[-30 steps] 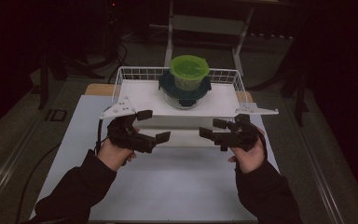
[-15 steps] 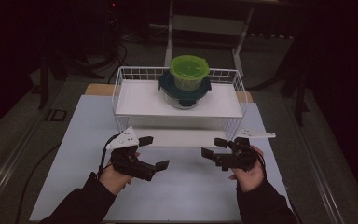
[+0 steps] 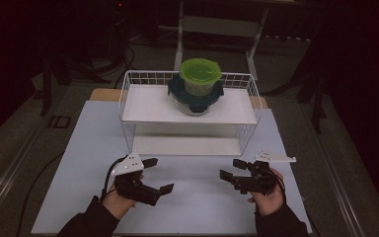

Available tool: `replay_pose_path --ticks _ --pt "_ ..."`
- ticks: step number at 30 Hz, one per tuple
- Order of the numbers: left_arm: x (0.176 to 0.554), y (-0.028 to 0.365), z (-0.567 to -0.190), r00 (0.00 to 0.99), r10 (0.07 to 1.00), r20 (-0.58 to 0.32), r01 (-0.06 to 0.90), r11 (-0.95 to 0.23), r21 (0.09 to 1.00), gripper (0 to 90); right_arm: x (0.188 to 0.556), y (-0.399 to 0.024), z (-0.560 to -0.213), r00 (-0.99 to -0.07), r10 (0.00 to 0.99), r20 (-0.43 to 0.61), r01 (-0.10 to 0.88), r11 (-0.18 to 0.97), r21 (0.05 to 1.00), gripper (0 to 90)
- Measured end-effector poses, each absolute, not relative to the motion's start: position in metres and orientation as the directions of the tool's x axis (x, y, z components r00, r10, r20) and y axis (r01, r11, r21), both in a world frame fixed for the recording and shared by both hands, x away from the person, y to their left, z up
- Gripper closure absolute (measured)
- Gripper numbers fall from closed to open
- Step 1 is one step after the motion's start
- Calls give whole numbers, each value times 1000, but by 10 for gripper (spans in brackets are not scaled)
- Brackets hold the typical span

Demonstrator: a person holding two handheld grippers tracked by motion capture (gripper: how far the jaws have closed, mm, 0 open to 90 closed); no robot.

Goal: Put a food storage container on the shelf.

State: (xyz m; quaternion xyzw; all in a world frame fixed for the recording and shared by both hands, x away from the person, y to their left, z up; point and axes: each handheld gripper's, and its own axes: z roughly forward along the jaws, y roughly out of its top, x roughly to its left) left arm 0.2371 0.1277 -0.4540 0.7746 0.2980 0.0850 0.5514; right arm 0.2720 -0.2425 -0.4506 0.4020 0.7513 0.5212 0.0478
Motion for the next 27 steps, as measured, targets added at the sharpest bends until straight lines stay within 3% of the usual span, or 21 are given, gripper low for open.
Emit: replay_pose_path --ticks 9,27 --pt "230 132 -482 800 559 -216 388 -209 897 5 260 -255 -475 -657 682 321 561 158 813 193" --pt "228 135 -498 786 588 -193 377 -209 902 5 256 -263 -489 -652 704 283 548 179 817 187"
